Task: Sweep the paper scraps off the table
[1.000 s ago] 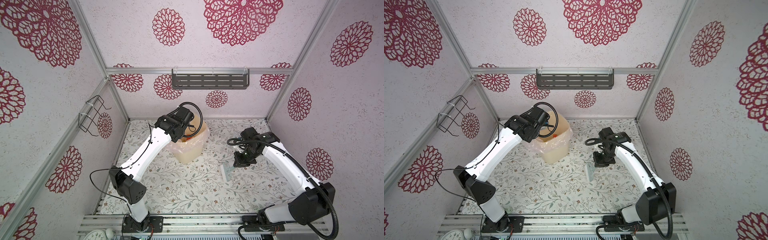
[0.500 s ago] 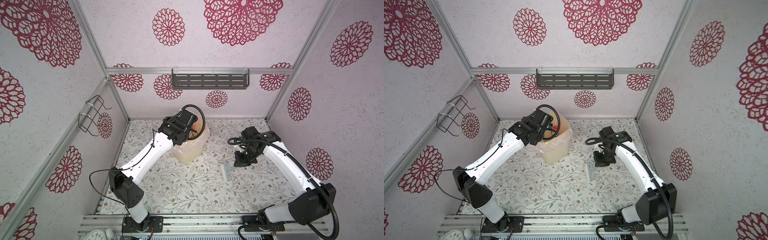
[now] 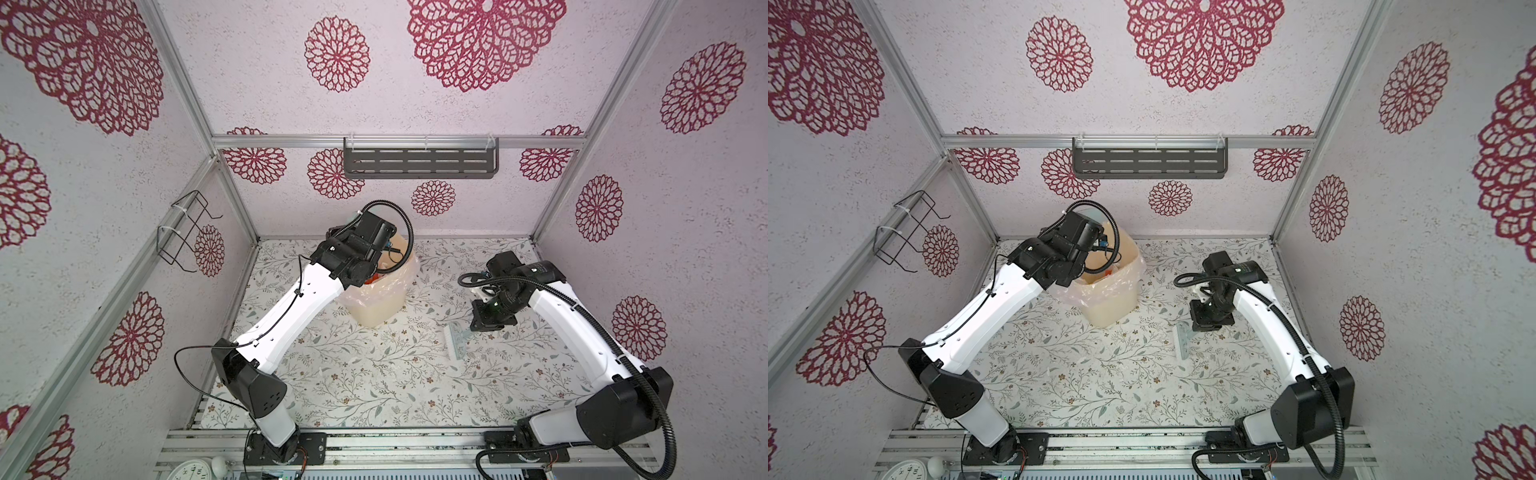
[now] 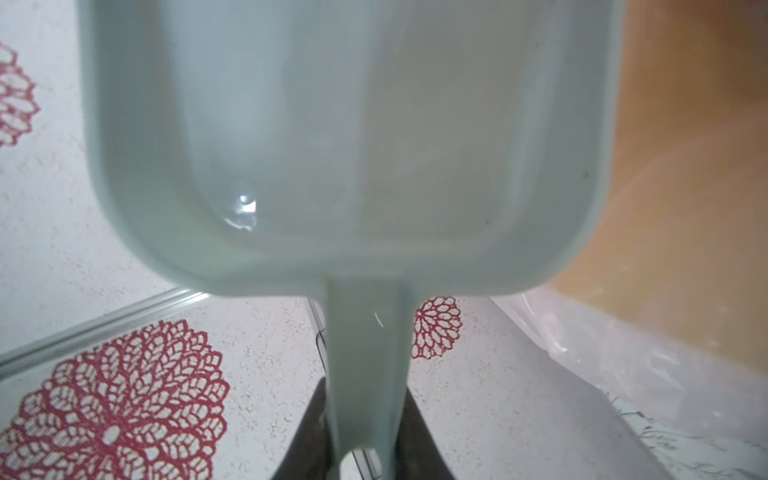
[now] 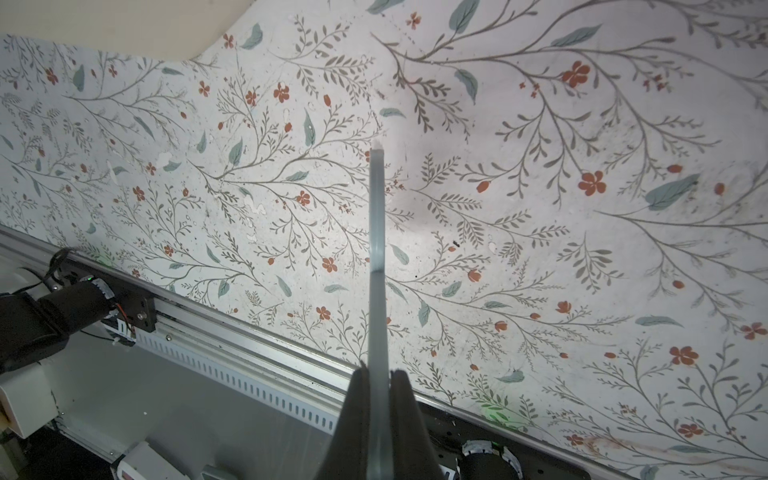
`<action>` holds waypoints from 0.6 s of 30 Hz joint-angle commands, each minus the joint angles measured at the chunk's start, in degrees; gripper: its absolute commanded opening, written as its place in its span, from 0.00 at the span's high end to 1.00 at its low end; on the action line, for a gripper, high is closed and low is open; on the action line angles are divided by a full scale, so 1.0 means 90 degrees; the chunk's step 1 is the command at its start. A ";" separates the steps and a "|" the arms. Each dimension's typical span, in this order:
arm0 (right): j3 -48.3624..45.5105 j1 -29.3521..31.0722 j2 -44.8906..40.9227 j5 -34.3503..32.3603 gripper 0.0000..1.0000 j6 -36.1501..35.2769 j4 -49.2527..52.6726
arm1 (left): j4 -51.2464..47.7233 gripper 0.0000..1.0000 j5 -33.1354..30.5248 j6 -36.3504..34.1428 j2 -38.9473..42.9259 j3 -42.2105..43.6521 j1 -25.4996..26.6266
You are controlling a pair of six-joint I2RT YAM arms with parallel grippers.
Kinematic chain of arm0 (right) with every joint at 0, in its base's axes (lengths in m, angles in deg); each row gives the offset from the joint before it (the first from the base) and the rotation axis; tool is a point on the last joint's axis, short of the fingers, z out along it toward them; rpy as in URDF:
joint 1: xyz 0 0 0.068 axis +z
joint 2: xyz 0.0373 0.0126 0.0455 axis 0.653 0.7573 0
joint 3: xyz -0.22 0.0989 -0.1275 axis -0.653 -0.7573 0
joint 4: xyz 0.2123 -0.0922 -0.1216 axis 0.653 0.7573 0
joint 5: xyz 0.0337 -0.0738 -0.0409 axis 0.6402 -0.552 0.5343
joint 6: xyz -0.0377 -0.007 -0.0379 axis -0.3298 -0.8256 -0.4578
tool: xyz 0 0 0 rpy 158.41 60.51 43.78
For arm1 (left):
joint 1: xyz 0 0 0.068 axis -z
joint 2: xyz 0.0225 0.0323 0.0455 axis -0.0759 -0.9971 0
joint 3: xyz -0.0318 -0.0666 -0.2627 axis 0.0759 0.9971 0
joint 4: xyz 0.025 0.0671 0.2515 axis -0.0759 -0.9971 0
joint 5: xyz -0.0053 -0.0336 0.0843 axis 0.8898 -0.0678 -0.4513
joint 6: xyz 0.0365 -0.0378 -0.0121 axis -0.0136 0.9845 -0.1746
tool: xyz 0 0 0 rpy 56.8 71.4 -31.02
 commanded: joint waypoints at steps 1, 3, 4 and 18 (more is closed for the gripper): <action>0.0341 -0.0346 -0.0171 0.0075 1.00 -0.0062 -0.0178 | -0.0741 1.00 0.0621 0.1630 0.0157 -0.0711 0.0131; 0.0371 -0.0574 -0.0213 0.0127 1.00 0.0007 -0.0363 | -0.1115 1.00 0.0965 0.2387 0.0152 -0.1059 0.0132; 0.0322 -0.0715 -0.0243 0.0181 1.00 0.0058 -0.0515 | -0.1283 1.00 0.1130 0.2742 0.0182 -0.1151 0.0132; -0.2118 -0.2746 -0.1040 0.1270 1.00 0.1942 -0.4430 | -0.1187 1.00 0.1598 0.6672 0.2658 0.1388 -0.0025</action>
